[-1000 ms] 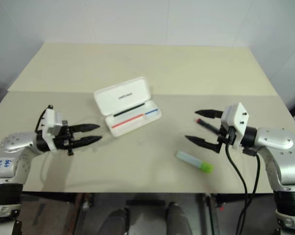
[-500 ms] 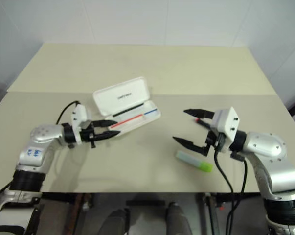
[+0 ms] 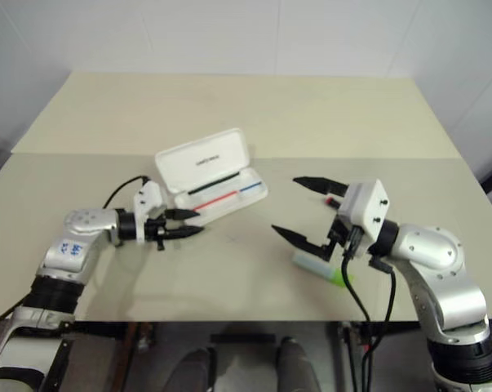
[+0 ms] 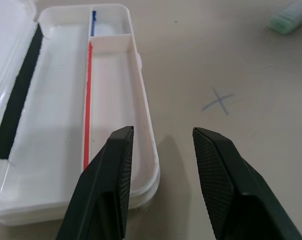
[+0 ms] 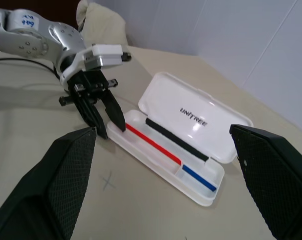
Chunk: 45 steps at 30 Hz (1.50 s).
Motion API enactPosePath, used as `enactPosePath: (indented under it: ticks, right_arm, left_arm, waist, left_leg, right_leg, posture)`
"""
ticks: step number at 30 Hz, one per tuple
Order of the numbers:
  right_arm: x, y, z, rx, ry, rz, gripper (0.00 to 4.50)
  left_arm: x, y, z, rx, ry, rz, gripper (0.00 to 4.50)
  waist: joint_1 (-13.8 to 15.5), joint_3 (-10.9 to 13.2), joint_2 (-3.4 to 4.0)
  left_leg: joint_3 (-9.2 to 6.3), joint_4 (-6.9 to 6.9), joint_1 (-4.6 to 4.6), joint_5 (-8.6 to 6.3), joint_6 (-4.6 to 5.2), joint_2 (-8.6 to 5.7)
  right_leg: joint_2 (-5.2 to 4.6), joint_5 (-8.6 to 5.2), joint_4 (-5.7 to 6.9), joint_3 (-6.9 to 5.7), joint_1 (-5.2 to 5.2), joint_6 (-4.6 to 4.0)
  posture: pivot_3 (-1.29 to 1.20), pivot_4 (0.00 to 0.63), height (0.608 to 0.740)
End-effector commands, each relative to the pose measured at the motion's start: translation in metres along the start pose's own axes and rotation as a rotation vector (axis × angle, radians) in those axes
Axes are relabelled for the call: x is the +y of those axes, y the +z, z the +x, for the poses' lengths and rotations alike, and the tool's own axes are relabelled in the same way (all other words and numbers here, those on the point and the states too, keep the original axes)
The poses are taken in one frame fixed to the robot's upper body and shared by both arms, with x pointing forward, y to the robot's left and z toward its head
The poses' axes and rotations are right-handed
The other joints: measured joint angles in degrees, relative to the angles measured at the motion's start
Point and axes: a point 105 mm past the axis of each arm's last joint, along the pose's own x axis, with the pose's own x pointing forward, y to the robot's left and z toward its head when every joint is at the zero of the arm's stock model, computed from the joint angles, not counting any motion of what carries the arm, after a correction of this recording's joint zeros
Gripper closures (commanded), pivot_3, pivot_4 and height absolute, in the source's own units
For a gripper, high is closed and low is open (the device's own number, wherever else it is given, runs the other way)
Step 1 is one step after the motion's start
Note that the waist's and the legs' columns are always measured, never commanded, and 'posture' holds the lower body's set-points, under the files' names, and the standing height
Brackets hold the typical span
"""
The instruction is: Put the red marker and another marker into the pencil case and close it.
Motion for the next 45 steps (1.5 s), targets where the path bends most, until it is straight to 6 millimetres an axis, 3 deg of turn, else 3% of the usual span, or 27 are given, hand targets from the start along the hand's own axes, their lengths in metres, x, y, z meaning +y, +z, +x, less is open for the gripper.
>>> enactPosePath:
  ticks: [1, 6, 15, 21, 30, 37, 42, 45]
  right_arm:
    - [0.004, 0.016, 0.005, -0.055, -0.004, -0.044, 0.0]
    - [0.004, 0.02, 0.008, -0.07, -0.014, -0.05, 0.0]
    - [0.002, 0.027, 0.012, -0.099, -0.031, -0.061, 0.0]
    - [0.001, 0.029, 0.015, -0.11, -0.036, -0.064, 0.0]
    - [-0.001, 0.032, 0.016, -0.114, -0.032, -0.065, 0.0]
    - [-0.002, 0.029, 0.016, -0.101, -0.018, -0.054, 0.0]
    - [-0.003, 0.028, 0.015, -0.096, -0.015, -0.047, 0.0]
    - [-0.003, 0.027, 0.015, -0.092, -0.014, -0.042, 0.0]
  left_arm:
    - [0.006, -0.006, -0.002, 0.066, 0.003, 0.002, 2.62]
    - [0.006, -0.009, -0.001, 0.111, -0.028, 0.021, 2.62]
    - [-0.002, 0.009, 0.011, 0.13, -0.126, 0.101, 2.62]
    - [-0.005, 0.014, 0.014, 0.122, -0.144, 0.097, 4.48]
    - [-0.008, 0.011, 0.011, 0.172, -0.185, 0.14, 4.48]
    - [-0.012, 0.031, 0.01, 0.103, -0.204, 0.196, 4.48]
    - [-0.024, 0.047, 0.009, 0.055, -0.233, 0.232, 4.48]
    - [-0.042, 0.05, 0.003, 0.043, -0.299, 0.247, 4.48]
  waist:
    - [0.05, 0.0, 0.0]
    - [0.01, 0.0, 0.0]
    - [0.02, 0.0, 0.0]
    - [0.12, 0.0, 0.0]
    - [0.15, 0.0, 0.0]
    - [0.16, 0.0, 0.0]
    - [0.16, 0.0, 0.0]
    - [-0.11, 0.0, 0.0]
  left_leg:
    - [0.0, 0.0, 0.0, 0.0, 0.0, 0.0]
    - [0.0, 0.0, 0.0, 0.0, 0.0, 0.0]
    - [0.0, -0.01, -0.01, 0.0, 0.0, 0.0]
    - [-0.01, -0.04, -0.02, -0.01, 0.02, 0.0]
    - [-0.03, -0.04, -0.02, -0.02, 0.03, 0.0]
    - [-0.03, -0.05, -0.06, -0.02, 0.03, 0.0]
    - [-0.03, -0.05, -0.08, -0.02, 0.03, 0.0]
    - [-0.03, -0.05, -0.07, -0.02, 0.03, 0.0]
  right_leg:
    - [0.0, 0.0, 0.0, 0.0, 0.0, 0.0]
    - [0.0, 0.0, 0.01, 0.0, 0.0, 0.0]
    - [0.0, 0.0, 0.0, 0.0, 0.0, 0.0]
    - [0.0, 0.01, 0.0, 0.0, -0.01, 0.05]
    - [0.01, 0.0, 0.0, 0.0, 0.0, 0.05]
    - [0.01, 0.0, -0.01, -0.01, -0.02, 0.05]
    - [0.01, 0.0, -0.01, 0.0, -0.03, 0.06]
    - [0.01, 0.0, -0.01, 0.0, -0.03, 0.06]
  posture:
    - [0.0, 0.15, 0.74]
    - [0.0, 0.15, 0.74]
    - [0.0, 0.15, 0.74]
    - [0.0, 0.15, 0.74]
    - [0.0, 0.15, 0.74]
    - [0.0, 0.15, 0.74]
    - [0.0, 0.15, 0.74]
    - [0.0, 0.15, 0.74]
